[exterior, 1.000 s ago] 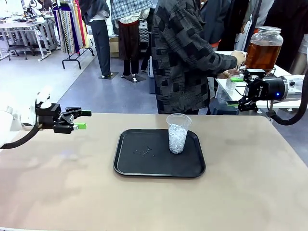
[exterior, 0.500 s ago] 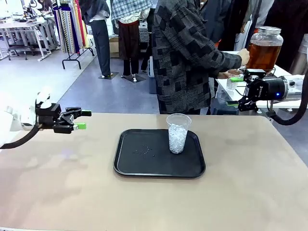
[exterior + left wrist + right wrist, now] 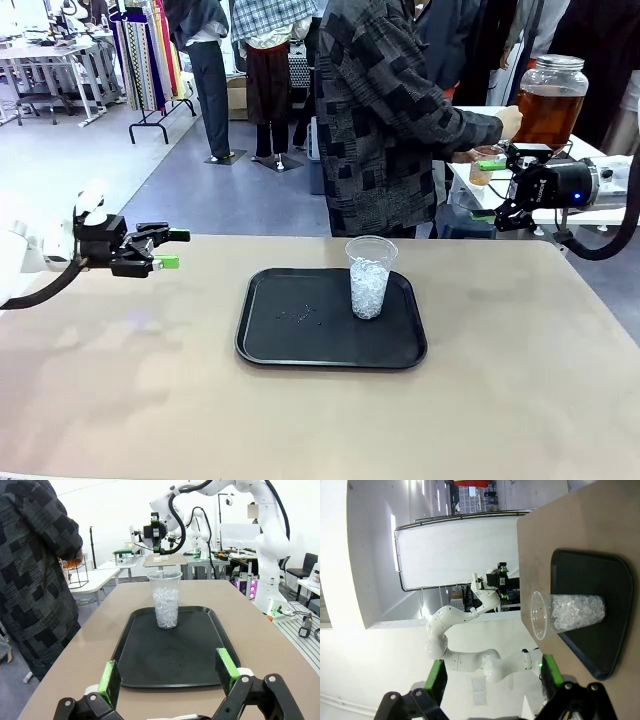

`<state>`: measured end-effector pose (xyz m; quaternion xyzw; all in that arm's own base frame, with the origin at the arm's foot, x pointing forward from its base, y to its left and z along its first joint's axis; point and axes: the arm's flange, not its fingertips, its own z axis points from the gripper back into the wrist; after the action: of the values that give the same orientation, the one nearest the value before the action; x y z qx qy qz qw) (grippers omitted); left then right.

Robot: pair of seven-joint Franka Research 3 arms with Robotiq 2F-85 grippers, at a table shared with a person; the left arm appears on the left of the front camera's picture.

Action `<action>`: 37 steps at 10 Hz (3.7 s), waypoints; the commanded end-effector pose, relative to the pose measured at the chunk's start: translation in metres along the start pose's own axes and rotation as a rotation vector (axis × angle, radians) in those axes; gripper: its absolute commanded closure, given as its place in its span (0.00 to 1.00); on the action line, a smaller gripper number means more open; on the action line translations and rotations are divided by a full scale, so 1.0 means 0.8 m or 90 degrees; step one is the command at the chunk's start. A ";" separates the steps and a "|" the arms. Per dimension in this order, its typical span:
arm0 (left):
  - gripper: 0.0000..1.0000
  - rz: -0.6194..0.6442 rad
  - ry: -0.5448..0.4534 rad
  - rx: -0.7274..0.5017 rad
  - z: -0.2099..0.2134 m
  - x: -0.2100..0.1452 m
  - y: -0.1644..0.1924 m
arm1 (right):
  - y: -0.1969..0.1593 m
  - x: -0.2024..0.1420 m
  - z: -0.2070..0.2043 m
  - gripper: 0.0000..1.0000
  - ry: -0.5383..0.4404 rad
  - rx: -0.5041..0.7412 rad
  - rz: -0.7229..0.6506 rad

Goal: Pour the drink into the iced cup.
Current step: Pick up the iced cup indicated by the human and present it to them.

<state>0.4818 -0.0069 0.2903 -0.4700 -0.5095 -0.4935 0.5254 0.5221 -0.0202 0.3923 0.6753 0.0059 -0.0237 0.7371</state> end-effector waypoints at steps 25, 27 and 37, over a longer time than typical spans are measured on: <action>0.00 0.004 0.002 0.000 -0.001 0.003 0.000 | 0.002 0.001 0.000 0.00 -0.002 -0.002 0.003; 0.00 0.004 0.002 0.000 -0.001 0.003 0.000 | 0.002 0.001 0.000 0.00 -0.002 -0.002 0.003; 0.00 0.004 0.002 0.000 -0.001 0.003 0.000 | 0.002 0.001 0.000 0.00 -0.002 -0.002 0.003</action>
<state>0.4818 -0.0069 0.2903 -0.4700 -0.5094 -0.4935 0.5254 0.5221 -0.0202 0.3923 0.6753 0.0058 -0.0236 0.7371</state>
